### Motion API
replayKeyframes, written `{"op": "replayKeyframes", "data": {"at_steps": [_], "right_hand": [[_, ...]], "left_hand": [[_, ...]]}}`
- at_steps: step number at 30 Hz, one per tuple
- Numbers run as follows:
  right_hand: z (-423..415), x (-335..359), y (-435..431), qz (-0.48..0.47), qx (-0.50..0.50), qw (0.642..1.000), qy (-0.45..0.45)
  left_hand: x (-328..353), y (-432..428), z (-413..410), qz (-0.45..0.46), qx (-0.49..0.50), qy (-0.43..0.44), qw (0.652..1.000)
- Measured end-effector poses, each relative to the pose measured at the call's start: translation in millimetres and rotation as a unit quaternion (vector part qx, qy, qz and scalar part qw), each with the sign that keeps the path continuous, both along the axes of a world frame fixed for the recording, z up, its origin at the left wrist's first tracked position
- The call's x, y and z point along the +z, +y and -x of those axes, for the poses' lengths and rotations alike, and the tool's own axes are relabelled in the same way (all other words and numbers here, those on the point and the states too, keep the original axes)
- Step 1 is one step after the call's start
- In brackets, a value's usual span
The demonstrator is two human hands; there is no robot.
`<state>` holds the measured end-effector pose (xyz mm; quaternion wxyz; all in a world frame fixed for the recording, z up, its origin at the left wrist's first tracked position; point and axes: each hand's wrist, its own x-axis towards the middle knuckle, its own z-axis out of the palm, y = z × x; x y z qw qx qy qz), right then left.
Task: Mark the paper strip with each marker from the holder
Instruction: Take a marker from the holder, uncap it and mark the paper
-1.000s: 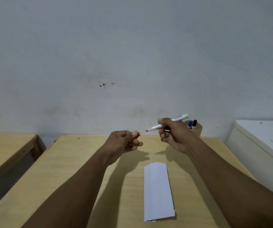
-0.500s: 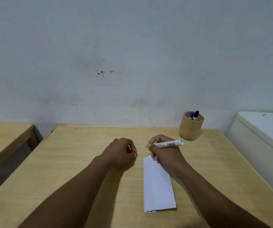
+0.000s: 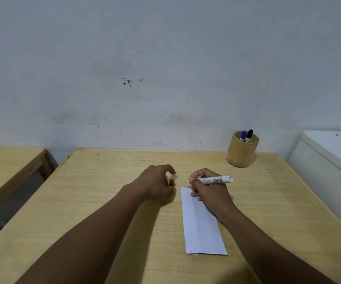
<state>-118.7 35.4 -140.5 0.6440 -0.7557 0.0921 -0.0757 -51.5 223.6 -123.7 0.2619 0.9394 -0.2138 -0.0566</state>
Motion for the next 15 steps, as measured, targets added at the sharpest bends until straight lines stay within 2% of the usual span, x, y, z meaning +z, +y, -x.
{"op": "replayKeyframes", "data": {"at_steps": [6,11,15], "right_hand": [[1.8,-1.5,1.4,-0.001,-0.002,1.000,-0.017],[-0.2,-5.9,1.0,0.016,-0.002,1.000,-0.008],[-1.1,-6.3,0.5,0.054,-0.007,0.998,0.009]], "left_hand": [[-7.2,4.7,44.7,0.155,0.079,-0.015,0.985],[-19.4,-0.7,64.3,0.109,0.053,-0.029,0.992],[-25.4,-0.3,61.0,0.109,0.042,-0.020,0.993]]}}
